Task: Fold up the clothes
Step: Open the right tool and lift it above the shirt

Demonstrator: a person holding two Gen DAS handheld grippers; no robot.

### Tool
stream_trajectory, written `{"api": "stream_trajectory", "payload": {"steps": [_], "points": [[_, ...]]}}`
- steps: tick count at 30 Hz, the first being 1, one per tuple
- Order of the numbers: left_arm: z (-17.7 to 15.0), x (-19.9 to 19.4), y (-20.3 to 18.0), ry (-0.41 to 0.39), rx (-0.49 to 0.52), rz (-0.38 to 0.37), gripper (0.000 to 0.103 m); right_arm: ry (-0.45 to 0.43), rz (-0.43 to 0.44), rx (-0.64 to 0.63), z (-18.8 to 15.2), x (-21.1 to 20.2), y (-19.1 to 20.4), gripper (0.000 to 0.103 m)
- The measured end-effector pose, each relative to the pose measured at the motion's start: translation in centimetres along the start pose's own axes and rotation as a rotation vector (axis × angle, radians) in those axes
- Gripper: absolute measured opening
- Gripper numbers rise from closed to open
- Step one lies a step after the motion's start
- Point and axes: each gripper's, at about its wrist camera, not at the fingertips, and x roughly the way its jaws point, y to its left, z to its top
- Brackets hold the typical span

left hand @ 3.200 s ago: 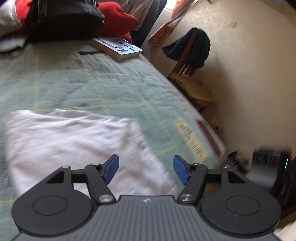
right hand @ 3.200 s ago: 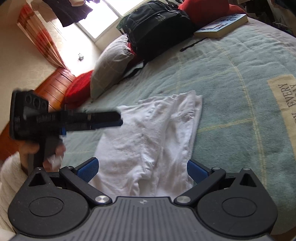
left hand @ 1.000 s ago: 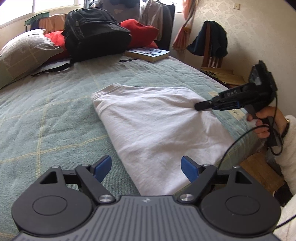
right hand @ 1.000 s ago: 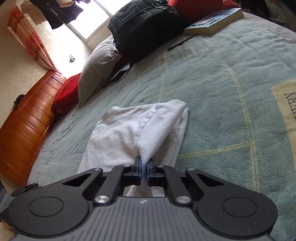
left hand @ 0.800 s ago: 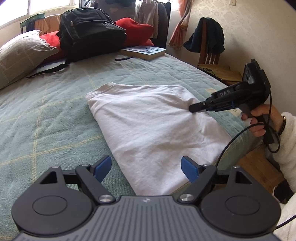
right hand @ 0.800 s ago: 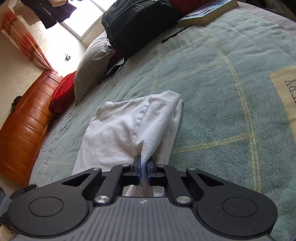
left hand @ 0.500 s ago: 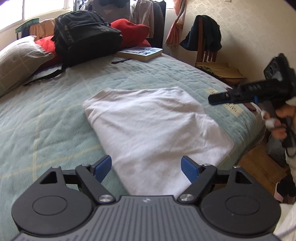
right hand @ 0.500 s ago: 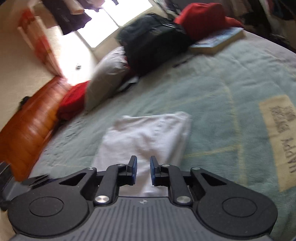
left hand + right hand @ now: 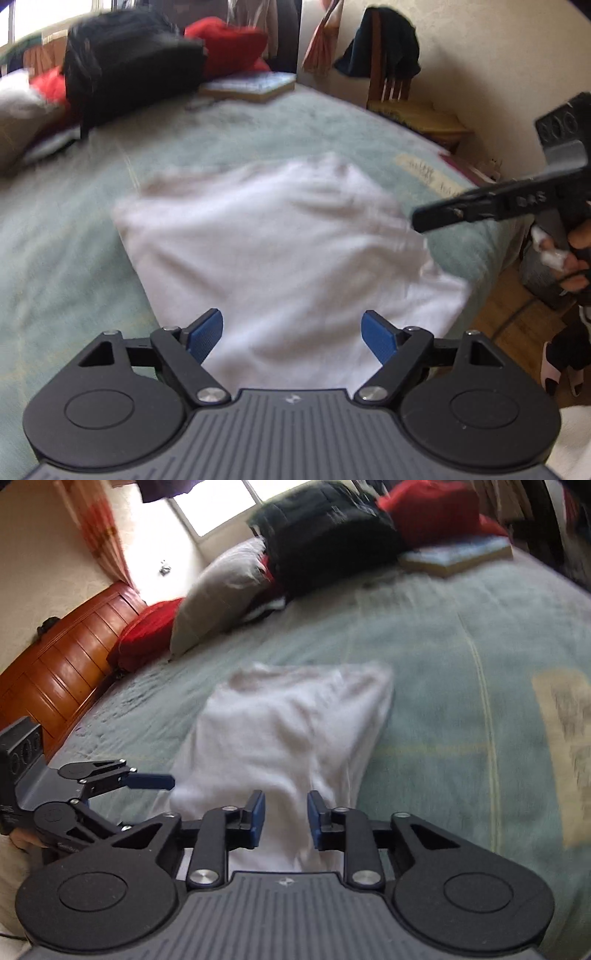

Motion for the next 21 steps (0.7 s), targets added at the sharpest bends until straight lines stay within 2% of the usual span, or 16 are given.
{"api": "stream_trajectory", "payload": {"steps": [2,5,7,10,15,19,21], "points": [[1.3,-0.1,0.4,-0.025,0.013,0.004,0.083,-0.029,0.010,-0.073,1.9,0.8,0.6,0.033],[2.9,1.9,1.7,-0.017,-0.026,-0.008,0.083,-0.032,0.011,-0.138,3.7,3.5,0.5,0.033],[3.4,3.5,2.7,-0.007,-0.054,-0.011,0.083,-0.001,-0.012,-0.144,3.7,4.9,-0.2,0.033],[3.5,3.6,3.0,-0.007,-0.066,-0.020,0.082,0.043,-0.046,-0.153,3.7,7.0,-1.3,0.033],[3.3,2.9,2.9,-0.013,-0.076,-0.038,0.082,0.024,-0.093,-0.133,3.6,6.1,-2.1,0.034],[3.1,2.3,2.9,-0.017,-0.085,-0.052,0.083,-0.006,-0.036,-0.153,3.9,4.2,-0.5,0.044],[2.2,2.2,2.6,0.010,-0.097,-0.082,0.083,0.010,-0.006,-0.169,3.4,4.2,0.2,0.048]]}}
